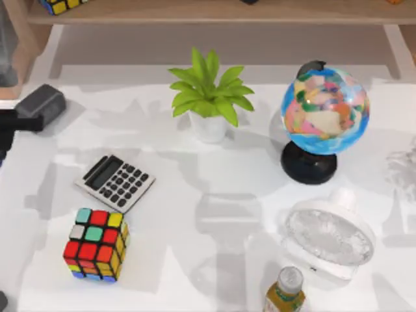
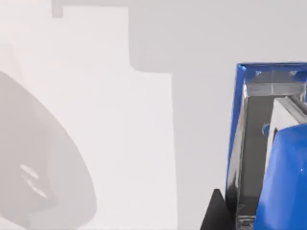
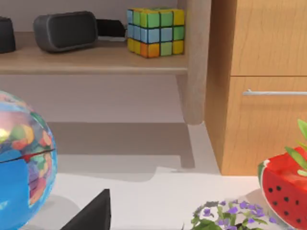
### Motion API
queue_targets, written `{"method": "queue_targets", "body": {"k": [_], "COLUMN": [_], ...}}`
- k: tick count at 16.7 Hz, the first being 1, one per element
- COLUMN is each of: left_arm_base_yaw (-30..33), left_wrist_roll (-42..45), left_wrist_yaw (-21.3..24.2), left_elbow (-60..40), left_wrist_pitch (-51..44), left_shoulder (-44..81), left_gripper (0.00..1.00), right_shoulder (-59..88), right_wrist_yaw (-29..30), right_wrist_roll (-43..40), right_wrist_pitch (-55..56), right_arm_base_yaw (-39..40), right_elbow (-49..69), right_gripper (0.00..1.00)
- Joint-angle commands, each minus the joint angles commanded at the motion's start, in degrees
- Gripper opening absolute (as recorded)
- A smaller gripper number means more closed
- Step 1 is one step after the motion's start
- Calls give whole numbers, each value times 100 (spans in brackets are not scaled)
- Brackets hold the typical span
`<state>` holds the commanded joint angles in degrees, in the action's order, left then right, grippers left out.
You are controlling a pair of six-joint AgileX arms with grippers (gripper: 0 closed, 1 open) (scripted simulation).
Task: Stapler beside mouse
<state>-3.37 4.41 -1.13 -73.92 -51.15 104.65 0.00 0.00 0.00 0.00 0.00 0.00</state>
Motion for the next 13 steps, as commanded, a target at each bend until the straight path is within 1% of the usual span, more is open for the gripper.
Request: {"method": "queue_targets", "body": {"k": [3, 8, 13], "left_arm_base_yaw": [-184, -217, 0], "left_wrist_roll": [338, 368, 340], "left_wrist_yaw": [47, 52, -92], "left_elbow": [143, 179, 353], "left_wrist_pitch": [-261, -360, -334], "left_shoulder": [161, 239, 22], "left_gripper": [0, 0, 0], "right_shoulder": [0, 0, 0], "right_wrist_yaw": [0, 0, 0], "right_wrist_roll": [0, 0, 0], "right_wrist_pitch": [0, 0, 0], "right_arm_base_yaw": [0, 0, 0], "right_elbow": [0, 0, 0], "right_gripper": [100, 100, 100]}}
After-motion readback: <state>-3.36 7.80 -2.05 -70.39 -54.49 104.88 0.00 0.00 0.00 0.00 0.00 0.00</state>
